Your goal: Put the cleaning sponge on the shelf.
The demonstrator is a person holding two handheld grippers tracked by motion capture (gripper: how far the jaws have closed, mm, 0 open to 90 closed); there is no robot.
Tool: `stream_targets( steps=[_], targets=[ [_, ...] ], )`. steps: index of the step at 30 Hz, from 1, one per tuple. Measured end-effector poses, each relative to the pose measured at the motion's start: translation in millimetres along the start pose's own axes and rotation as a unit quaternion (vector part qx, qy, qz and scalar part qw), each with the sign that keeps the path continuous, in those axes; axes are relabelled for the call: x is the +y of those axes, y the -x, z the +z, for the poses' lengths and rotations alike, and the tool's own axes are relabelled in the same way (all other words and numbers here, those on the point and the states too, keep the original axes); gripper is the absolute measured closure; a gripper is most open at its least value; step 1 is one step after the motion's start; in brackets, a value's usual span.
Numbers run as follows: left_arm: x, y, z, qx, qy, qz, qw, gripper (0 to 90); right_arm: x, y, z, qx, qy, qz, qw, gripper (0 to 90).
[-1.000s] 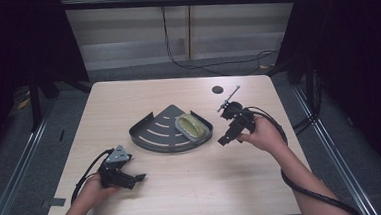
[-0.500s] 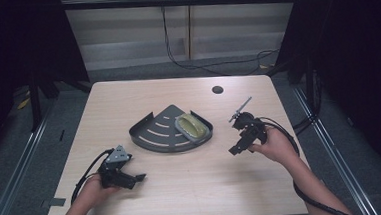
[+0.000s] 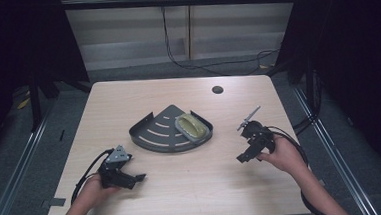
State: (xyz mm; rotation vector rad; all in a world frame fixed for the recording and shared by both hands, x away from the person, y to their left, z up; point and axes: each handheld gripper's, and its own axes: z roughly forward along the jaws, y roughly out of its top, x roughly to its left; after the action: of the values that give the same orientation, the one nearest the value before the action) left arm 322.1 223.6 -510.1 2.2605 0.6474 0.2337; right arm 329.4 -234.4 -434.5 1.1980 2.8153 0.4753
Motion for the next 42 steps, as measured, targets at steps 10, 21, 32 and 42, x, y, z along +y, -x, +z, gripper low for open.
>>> stream_targets(
  steps=[10,21,32,42],
  targets=[
    [0.0,0.0,0.0,0.0,0.0,0.0,1.0,7.4,-23.6,3.5,8.0,0.002,0.01,0.019,0.9998,19.1],
    [0.0,0.1,0.0,0.0,0.0,0.0,1.0,7.4,-50.1,13.6,16.8,0.004,0.044,0.033,0.9984,18.2],
    [0.0,0.0,-0.1,0.0,0.0,0.0,1.0,7.4,-69.4,15.8,30.9,-0.001,0.092,0.028,0.9954,15.1],
    [0.0,0.0,0.0,0.0,0.0,0.0,1.0,7.4,-76.4,12.0,34.2,-0.029,0.114,0.0,0.993,15.0]
  ],
)
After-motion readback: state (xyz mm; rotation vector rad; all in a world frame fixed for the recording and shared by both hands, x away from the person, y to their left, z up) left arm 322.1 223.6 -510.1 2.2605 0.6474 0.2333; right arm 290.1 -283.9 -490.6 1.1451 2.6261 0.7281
